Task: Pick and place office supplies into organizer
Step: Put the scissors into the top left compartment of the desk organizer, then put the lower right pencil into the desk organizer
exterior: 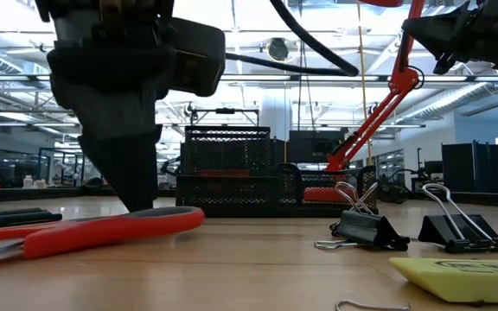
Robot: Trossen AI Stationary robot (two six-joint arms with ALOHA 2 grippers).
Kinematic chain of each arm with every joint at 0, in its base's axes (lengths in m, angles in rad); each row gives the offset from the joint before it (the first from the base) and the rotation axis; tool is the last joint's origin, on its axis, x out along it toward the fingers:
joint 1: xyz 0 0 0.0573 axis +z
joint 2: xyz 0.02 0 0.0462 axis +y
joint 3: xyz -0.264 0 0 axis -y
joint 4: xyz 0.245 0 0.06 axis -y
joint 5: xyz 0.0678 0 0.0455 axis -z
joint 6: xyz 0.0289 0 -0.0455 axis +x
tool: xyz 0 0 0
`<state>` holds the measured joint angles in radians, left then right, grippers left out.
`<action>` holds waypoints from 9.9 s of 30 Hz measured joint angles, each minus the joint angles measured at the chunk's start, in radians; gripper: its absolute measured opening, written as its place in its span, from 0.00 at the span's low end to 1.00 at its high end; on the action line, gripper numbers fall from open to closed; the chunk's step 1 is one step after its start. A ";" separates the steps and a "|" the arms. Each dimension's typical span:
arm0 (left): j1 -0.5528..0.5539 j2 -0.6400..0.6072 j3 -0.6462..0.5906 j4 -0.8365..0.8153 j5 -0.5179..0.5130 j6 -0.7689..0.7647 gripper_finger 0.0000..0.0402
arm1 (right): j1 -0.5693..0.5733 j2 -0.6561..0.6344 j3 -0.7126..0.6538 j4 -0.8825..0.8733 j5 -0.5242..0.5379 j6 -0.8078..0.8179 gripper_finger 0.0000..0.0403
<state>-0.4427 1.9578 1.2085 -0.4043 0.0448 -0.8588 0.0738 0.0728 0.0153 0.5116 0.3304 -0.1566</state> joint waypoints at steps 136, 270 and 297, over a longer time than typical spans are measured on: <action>0.096 -0.262 -0.007 0.305 -1.361 1.408 0.06 | 0.000 0.001 0.000 -0.018 0.009 0.014 0.01; -0.353 -0.586 -0.588 0.551 -0.647 0.136 0.01 | 0.000 0.039 0.000 -0.098 -0.070 0.066 0.01; -0.131 -0.192 -0.042 -0.201 -0.171 -0.246 0.47 | 0.000 0.039 0.000 -0.067 -0.066 0.059 0.01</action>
<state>-0.5737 1.7662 1.1667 -0.6054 -0.1262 -1.1053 0.0738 0.1120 0.0154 0.4450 0.2645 -0.0975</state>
